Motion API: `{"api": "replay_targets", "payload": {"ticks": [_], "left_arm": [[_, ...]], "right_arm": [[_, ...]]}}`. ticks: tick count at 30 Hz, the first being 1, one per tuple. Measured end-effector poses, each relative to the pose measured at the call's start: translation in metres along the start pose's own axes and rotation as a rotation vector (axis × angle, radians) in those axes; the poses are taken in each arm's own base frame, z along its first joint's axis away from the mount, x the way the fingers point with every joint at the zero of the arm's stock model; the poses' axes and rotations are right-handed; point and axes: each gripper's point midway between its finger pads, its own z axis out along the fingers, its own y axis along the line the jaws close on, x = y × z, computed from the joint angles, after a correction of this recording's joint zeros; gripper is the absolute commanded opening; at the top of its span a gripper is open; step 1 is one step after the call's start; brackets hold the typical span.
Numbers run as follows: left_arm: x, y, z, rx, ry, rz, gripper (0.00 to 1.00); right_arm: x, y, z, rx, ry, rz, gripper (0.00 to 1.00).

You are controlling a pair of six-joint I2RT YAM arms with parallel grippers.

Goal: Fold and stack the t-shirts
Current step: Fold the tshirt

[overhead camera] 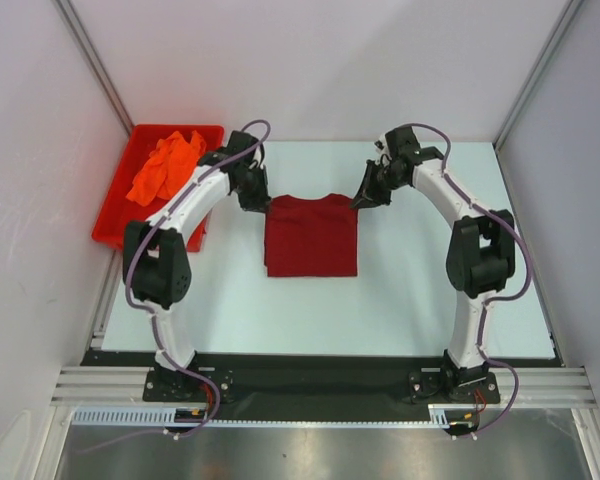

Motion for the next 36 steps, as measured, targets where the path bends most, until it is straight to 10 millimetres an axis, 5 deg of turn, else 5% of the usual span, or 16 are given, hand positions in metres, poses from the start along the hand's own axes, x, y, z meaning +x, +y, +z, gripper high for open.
{"api": "replay_targets", "payload": {"ticks": [6,22,36], "left_arm": [[-0.034,-0.007,0.020,0.018,-0.017,0.014,0.00],[-0.045,-0.001,0.055,0.040,0.014,-0.005,0.00],[-0.065,-0.004,0.068,0.072,-0.039,-0.006,0.01]], "right_arm": [[-0.017,-0.018,0.022,0.006,0.018,0.035,0.00],[-0.060,-0.027,0.043,-0.025,-0.016,0.043,0.00],[-0.072,-0.034,0.047,-0.036,-0.026,0.076,0.00]]}}
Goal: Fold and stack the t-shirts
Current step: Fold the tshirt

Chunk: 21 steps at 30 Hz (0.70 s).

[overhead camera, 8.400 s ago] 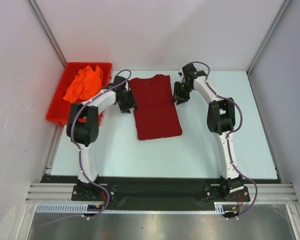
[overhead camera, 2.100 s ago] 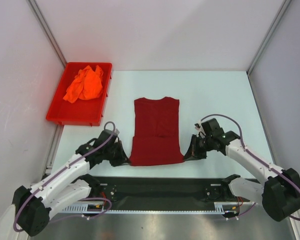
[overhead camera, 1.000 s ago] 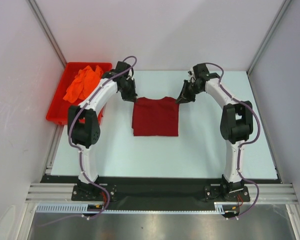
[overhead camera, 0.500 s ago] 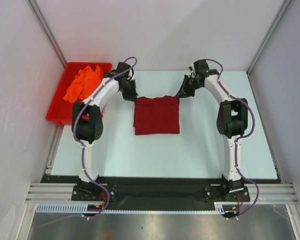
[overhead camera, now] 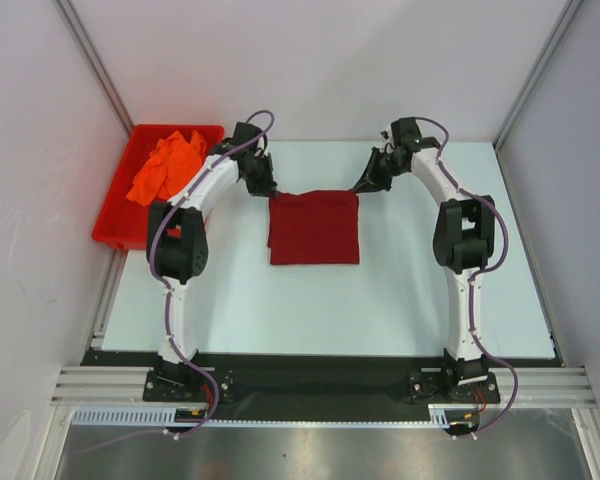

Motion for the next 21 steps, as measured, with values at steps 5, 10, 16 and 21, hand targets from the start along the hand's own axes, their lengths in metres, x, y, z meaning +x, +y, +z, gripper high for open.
{"api": "replay_targets", "payload": {"ticks": [5,10,16,21], "left_arm": [[-0.006,-0.002,-0.002,0.007,-0.020,0.002,0.00],[-0.016,-0.005,-0.006,0.019,-0.043,-0.006,0.00],[-0.016,0.002,0.011,0.010,-0.029,-0.023,0.02],[-0.011,0.018,0.031,-0.014,0.003,-0.060,0.32]], "right_arm": [[-0.020,0.015,-0.007,-0.038,-0.047,-0.009,0.00],[-0.031,0.015,0.002,-0.061,-0.060,-0.011,0.00],[-0.030,-0.008,0.034,-0.052,-0.022,0.026,0.01],[-0.032,-0.025,0.054,-0.051,-0.009,0.053,0.21]]}}
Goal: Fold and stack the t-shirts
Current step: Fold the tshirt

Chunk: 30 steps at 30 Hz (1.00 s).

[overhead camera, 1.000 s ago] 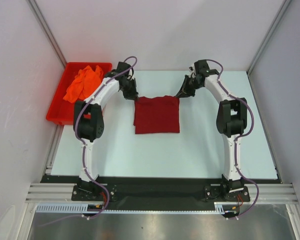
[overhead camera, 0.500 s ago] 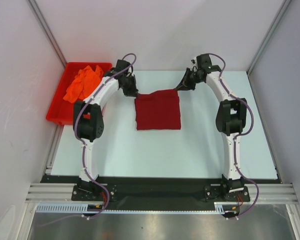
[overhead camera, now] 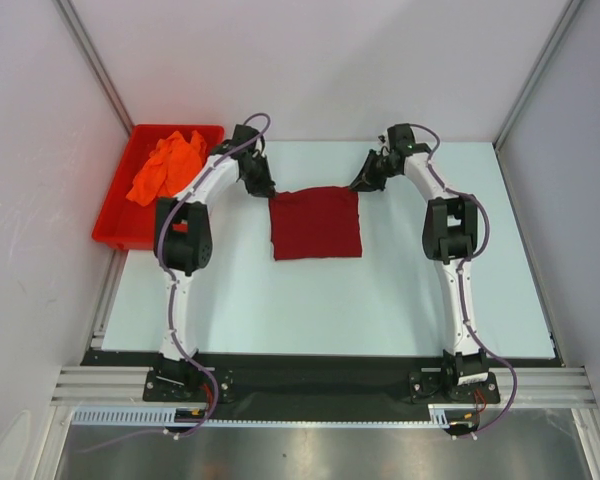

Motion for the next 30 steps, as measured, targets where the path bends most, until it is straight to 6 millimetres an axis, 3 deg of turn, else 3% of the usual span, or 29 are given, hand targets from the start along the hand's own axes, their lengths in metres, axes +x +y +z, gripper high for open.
{"api": "replay_targets", "payload": {"ticks": [4,5,6,8,10,11,13,14,16,17,19,21,23,24,27,30], "left_arm": [[-0.012,0.009,0.010,-0.027,-0.017,-0.017,0.57],[-0.014,0.011,0.010,-0.038,-0.026,-0.017,0.59],[-0.017,0.015,0.009,-0.061,-0.039,-0.020,0.59],[-0.023,0.018,0.004,-0.087,-0.064,-0.018,0.60],[-0.026,0.021,-0.005,-0.109,-0.092,-0.016,0.58],[-0.024,0.021,-0.013,-0.114,-0.098,-0.016,0.49],[-0.020,0.017,-0.029,-0.104,-0.110,-0.015,0.41],[-0.017,0.013,-0.039,-0.091,-0.117,-0.012,0.29],[-0.014,-0.001,-0.057,-0.032,-0.138,-0.010,0.22],[-0.012,-0.009,-0.065,0.001,-0.147,-0.010,0.14],[-0.008,-0.026,-0.072,0.078,-0.157,-0.013,0.08],[-0.004,-0.039,-0.068,0.148,-0.151,-0.020,0.00],[0.005,-0.045,-0.057,0.194,-0.121,-0.033,0.00],[0.008,-0.047,-0.051,0.207,-0.107,-0.042,0.00],[0.015,-0.049,-0.026,0.244,-0.066,-0.067,0.00],[0.024,-0.043,-0.003,0.249,-0.026,-0.089,0.00]], "right_arm": [[-0.009,-0.002,0.003,-0.006,-0.018,0.005,0.36],[-0.011,-0.002,0.002,-0.005,-0.024,0.005,0.40],[-0.015,0.000,-0.001,-0.006,-0.035,0.001,0.52],[-0.023,0.001,-0.006,0.002,-0.062,-0.021,0.62],[-0.029,0.000,-0.013,0.028,-0.085,-0.051,0.65],[-0.030,-0.001,-0.017,0.046,-0.089,-0.063,0.65],[-0.027,-0.002,-0.026,0.073,-0.086,-0.082,0.61],[-0.025,-0.002,-0.031,0.082,-0.084,-0.094,0.55],[-0.016,0.002,-0.041,0.087,-0.070,-0.112,0.48],[-0.011,0.005,-0.045,0.088,-0.063,-0.121,0.37],[0.002,0.014,-0.049,0.071,-0.042,-0.139,0.31],[0.012,0.028,-0.047,0.025,-0.025,-0.157,0.20],[0.020,0.041,-0.039,-0.031,-0.006,-0.166,0.03],[0.023,0.045,-0.035,-0.059,0.000,-0.164,0.00],[0.034,0.057,-0.021,-0.126,0.028,-0.144,0.00],[0.032,0.059,-0.007,-0.180,0.033,-0.121,0.00]]}}
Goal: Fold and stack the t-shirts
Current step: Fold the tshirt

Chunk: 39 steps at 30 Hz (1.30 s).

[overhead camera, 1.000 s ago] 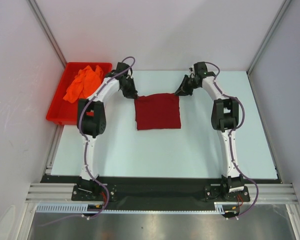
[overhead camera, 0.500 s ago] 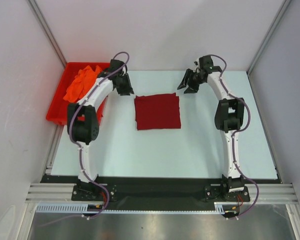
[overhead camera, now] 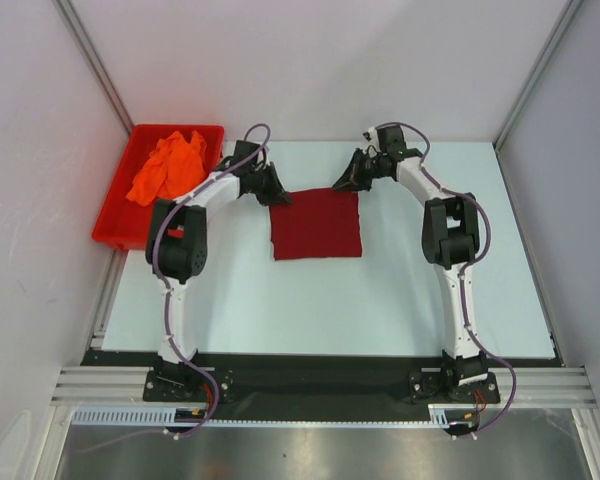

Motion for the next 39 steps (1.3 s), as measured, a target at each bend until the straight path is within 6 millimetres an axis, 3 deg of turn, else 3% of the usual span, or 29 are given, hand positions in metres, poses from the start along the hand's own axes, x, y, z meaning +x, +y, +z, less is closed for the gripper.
{"api": "replay_targets", "payload": {"ticks": [6,13,25,29,32,35,37,39], "left_arm": [[0.007,0.025,0.023,-0.027,0.029,-0.036,0.00],[-0.013,0.055,0.029,-0.038,-0.012,-0.070,0.00],[-0.059,0.070,0.042,0.021,-0.080,-0.082,0.00],[-0.080,0.070,0.035,0.010,-0.113,-0.077,0.01],[-0.096,0.067,0.024,0.007,-0.148,-0.065,0.01],[-0.097,0.063,0.010,-0.009,-0.152,-0.053,0.04],[-0.090,0.057,-0.007,-0.030,-0.143,-0.043,0.05],[-0.083,0.045,-0.029,-0.039,-0.142,-0.020,0.06]], "right_arm": [[-0.006,-0.031,0.021,-0.026,-0.011,0.067,0.00],[-0.017,-0.075,0.032,-0.032,-0.041,0.129,0.00],[-0.043,-0.091,0.025,-0.088,-0.095,0.144,0.01],[-0.060,-0.099,0.014,-0.053,-0.135,0.144,0.05],[-0.071,-0.116,-0.002,0.004,-0.167,0.148,0.16],[-0.068,-0.131,-0.020,0.067,-0.158,0.173,0.37],[-0.067,-0.133,-0.039,0.125,-0.153,0.174,0.55],[-0.062,-0.124,-0.058,0.168,-0.144,0.156,0.65]]}}
